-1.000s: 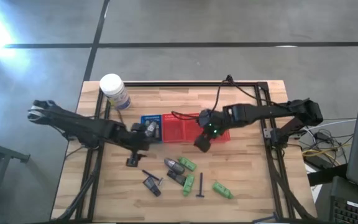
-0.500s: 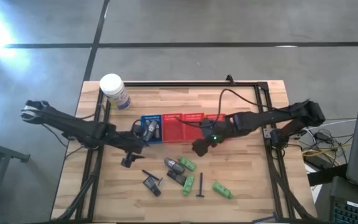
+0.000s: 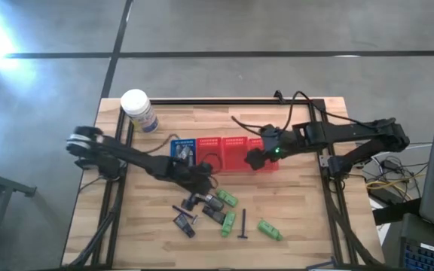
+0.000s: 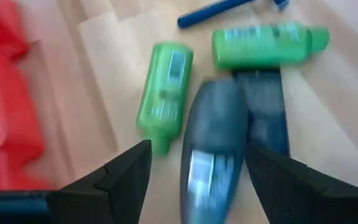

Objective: Pick & Place Travel size toiletries
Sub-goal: Put the deodorant into the blue bin

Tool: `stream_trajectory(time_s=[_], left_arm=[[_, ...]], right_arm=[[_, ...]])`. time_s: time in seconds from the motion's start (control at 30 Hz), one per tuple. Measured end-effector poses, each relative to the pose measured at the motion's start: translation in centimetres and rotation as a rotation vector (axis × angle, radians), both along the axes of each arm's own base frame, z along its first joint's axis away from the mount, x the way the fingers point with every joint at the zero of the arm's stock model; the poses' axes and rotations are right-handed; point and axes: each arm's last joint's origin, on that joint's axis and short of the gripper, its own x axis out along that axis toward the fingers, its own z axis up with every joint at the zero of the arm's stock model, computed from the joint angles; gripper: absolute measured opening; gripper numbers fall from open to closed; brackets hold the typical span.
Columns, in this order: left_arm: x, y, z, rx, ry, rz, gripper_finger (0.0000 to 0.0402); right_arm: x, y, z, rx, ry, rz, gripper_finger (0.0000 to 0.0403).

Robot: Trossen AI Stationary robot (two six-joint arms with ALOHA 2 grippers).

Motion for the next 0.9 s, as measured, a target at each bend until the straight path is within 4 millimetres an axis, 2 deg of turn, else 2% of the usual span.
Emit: stream_trajectory(time_s=[0.17, 0.37, 0.73, 0.9], left_arm=[[2.4, -1.1, -0.4, -0.008, 0.028, -0.034, 0.0263], [2.4, -1.6, -1.8, 0.023, 0.128, -0.066, 0.0263], [4.4, -2.0, -3.9, 0.040, 0.121, -0.010, 0.0262], [4.4, -2.1, -4.3, 0.018, 0.180, 0.027, 0.0230]], right_arm=[[-0.1, 0.1, -0.2, -0.031, 0.025, 0.060, 0.0364], [0.0, 0.1, -0.2, -0.087, 0.035, 0.138, 0.0364], [-0.2, 0.1, -0.3, -0.151, 0.055, 0.224, 0.0364], [-0.4, 0.0, -0.4, -0.159, 0.075, 0.236, 0.0364]])
